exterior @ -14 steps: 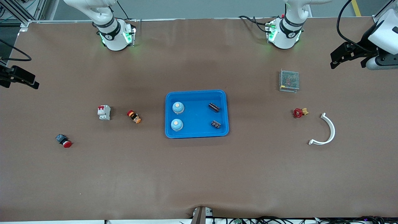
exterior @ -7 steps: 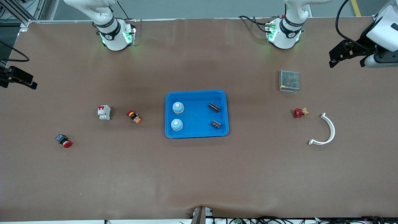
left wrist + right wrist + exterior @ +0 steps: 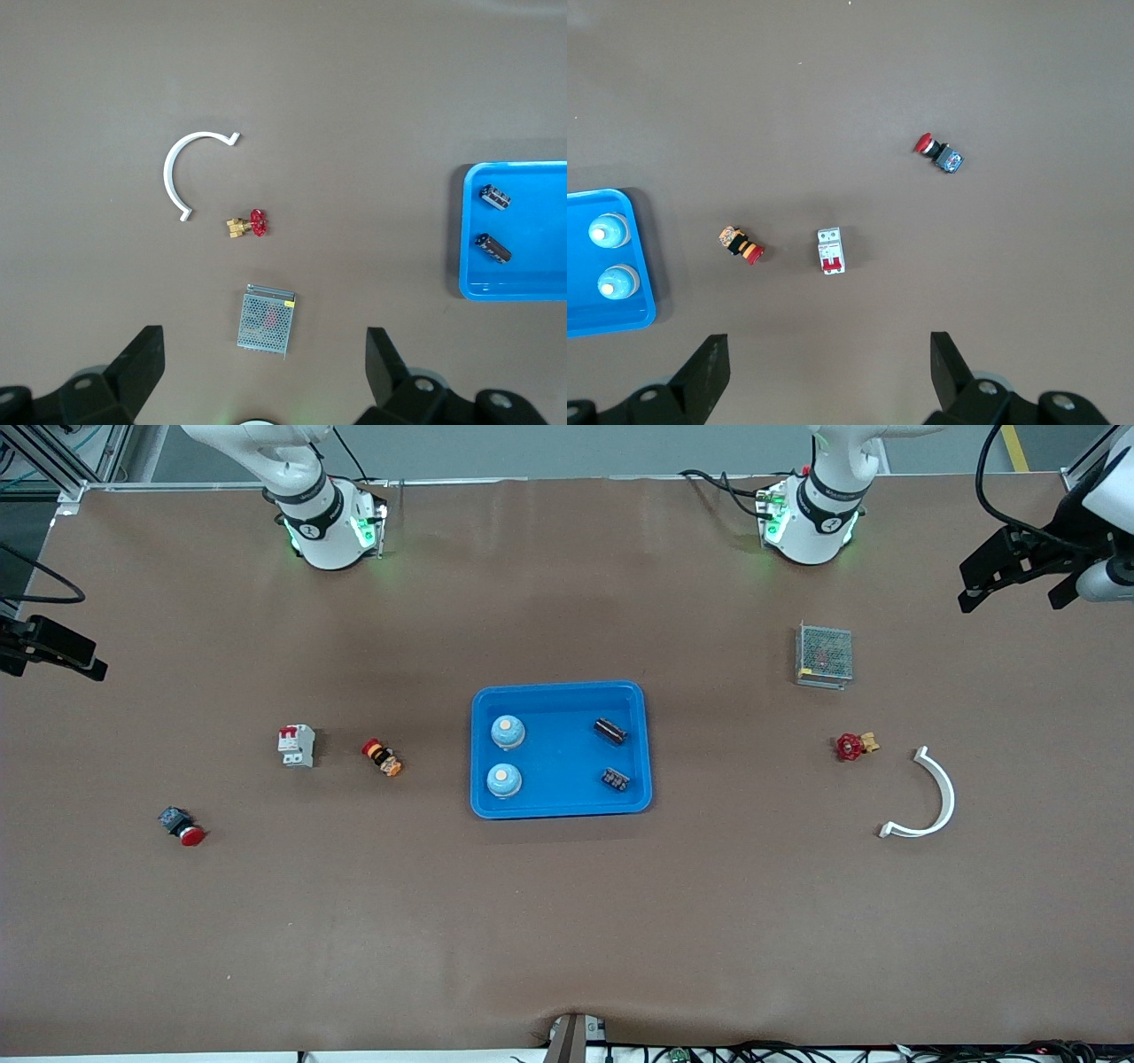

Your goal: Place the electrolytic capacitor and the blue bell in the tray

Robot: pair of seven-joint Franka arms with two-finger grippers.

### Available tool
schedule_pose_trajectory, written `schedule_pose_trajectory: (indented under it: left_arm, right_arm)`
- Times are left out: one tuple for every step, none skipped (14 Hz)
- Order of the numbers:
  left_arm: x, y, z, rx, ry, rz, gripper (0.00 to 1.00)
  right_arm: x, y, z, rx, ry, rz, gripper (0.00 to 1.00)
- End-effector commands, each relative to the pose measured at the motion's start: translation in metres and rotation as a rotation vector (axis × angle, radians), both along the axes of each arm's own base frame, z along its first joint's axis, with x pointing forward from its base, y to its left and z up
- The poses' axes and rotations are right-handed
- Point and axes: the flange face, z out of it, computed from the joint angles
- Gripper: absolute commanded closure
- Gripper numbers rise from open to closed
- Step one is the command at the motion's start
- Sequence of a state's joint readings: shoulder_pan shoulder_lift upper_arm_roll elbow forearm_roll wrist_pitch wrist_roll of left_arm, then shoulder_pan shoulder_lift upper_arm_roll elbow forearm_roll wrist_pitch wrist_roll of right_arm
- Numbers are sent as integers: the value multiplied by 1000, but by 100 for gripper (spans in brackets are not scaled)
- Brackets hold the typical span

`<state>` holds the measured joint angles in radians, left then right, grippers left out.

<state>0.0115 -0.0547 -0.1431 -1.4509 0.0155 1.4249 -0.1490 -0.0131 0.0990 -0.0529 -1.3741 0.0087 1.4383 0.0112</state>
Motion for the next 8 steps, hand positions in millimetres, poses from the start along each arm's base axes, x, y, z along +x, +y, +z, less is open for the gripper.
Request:
schedule_pose_trajectory:
  left_arm:
    - [-14, 2, 12, 1, 2, 24, 0]
    - [-16, 0, 6, 6, 33, 74, 0]
    - [-11, -3, -1, 8, 47, 114, 0]
    - [-11, -2, -1, 8, 47, 116, 0]
    - [-10, 2, -3, 7, 52, 120, 0]
    - [-6, 2, -9, 8, 65, 122, 0]
    - [-3, 2, -14, 10, 76, 119, 0]
    - [-2, 2, -15, 11, 78, 101, 0]
  right_arm:
    - [-1, -2, 0, -11, 1, -2, 0]
    - [-1, -2, 0, -11, 1, -2, 0]
    - [-1, -2, -1, -9, 4, -2, 0]
    - [-1, -2, -2, -10, 6, -2, 0]
    - [-2, -2, -1, -9, 6, -3, 0]
    - [-2, -2, -1, -9, 6, -2, 0]
    - [-2, -2, -1, -9, 6, -2, 0]
    - [-2, -2, -1, -9, 6, -2, 0]
